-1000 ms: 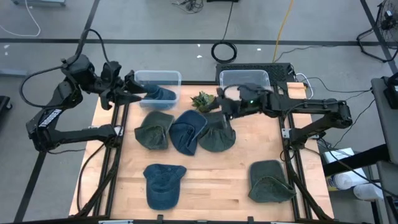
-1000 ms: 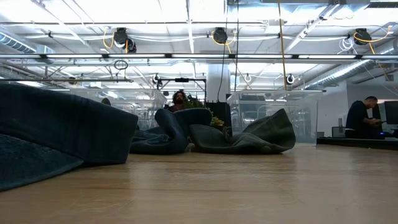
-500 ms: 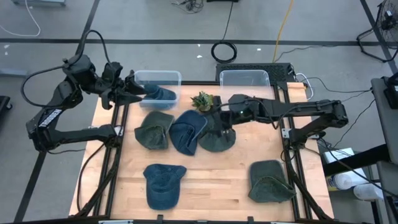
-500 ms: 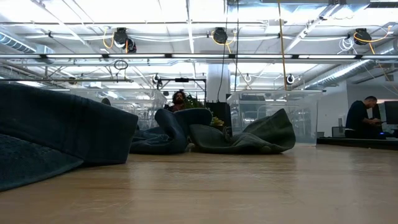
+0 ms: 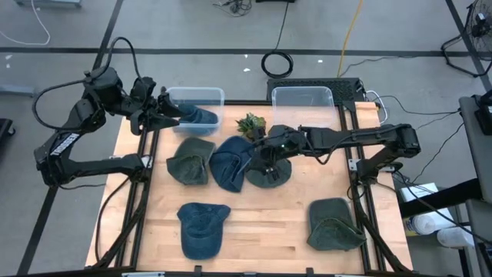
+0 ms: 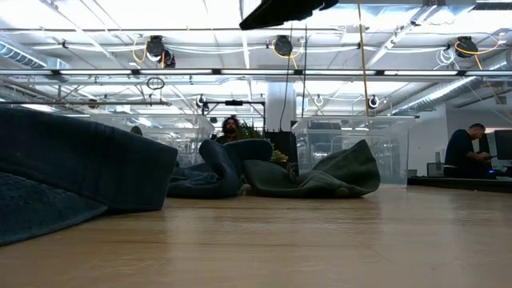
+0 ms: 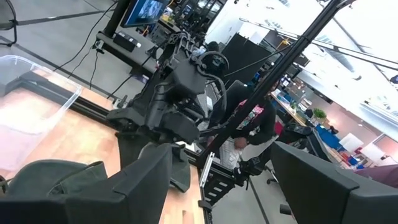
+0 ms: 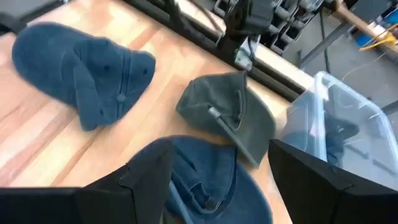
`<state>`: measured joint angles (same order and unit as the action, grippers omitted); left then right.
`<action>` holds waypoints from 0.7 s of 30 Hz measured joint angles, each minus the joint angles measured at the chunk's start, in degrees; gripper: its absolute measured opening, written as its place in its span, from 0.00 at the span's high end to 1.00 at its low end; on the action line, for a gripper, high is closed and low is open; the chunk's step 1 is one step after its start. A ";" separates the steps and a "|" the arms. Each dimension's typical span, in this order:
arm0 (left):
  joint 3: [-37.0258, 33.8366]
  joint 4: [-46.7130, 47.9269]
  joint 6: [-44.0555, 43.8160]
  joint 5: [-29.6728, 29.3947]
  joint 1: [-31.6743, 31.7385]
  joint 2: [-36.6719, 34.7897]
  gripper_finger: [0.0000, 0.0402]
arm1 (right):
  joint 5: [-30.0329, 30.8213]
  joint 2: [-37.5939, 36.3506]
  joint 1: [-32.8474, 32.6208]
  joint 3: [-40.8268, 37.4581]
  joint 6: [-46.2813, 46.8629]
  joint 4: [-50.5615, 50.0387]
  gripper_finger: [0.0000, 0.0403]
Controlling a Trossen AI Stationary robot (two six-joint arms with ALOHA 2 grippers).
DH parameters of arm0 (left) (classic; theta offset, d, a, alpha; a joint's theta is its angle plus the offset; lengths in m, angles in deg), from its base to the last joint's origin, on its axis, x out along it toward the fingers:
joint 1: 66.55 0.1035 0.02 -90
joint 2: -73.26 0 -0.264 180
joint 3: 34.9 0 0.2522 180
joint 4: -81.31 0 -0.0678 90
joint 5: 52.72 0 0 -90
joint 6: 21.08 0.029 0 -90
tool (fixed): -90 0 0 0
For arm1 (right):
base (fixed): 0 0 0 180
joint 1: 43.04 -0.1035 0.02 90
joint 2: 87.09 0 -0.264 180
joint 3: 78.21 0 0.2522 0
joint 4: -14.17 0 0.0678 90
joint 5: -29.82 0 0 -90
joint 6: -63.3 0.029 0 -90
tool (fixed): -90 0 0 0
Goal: Pick & Place hat
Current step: Put the top blue cap into the left transparent bin
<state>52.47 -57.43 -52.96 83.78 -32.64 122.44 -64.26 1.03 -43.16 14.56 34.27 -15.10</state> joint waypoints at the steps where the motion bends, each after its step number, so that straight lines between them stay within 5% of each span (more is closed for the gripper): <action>1: 0.00 -0.06 0.07 0.01 0.00 0.03 0.29 | 0.01 0.12 0.00 0.02 -0.16 0.62 0.38; 21: 0.00 -0.25 0.68 -2.10 0.09 0.38 0.29 | 7.27 7.52 1.33 0.20 -7.61 -6.44 0.38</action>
<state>52.47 -57.68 -52.28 81.68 -32.55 122.82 -56.99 8.55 -41.82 14.76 26.67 -21.53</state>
